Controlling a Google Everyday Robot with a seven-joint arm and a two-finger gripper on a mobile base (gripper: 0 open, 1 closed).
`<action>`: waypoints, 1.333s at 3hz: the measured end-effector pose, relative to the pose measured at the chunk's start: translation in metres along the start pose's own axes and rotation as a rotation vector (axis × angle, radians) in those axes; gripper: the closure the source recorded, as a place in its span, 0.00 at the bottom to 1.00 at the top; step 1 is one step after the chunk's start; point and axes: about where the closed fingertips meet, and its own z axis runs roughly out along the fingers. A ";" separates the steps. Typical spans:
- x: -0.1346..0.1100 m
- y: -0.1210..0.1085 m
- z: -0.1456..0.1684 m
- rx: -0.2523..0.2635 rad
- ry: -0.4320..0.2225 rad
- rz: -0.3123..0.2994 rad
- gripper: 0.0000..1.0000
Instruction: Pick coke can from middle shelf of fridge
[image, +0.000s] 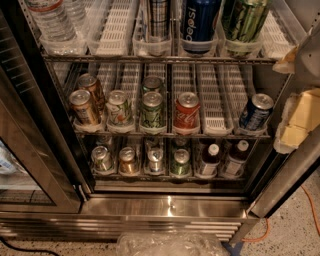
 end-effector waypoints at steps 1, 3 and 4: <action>0.000 0.000 0.000 0.000 0.000 0.000 0.00; -0.042 0.036 0.014 0.026 -0.137 0.043 0.00; -0.069 0.063 0.029 0.028 -0.274 0.109 0.00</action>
Offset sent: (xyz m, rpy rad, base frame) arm -0.0161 0.0434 -0.0137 0.1016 -0.0475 0.0019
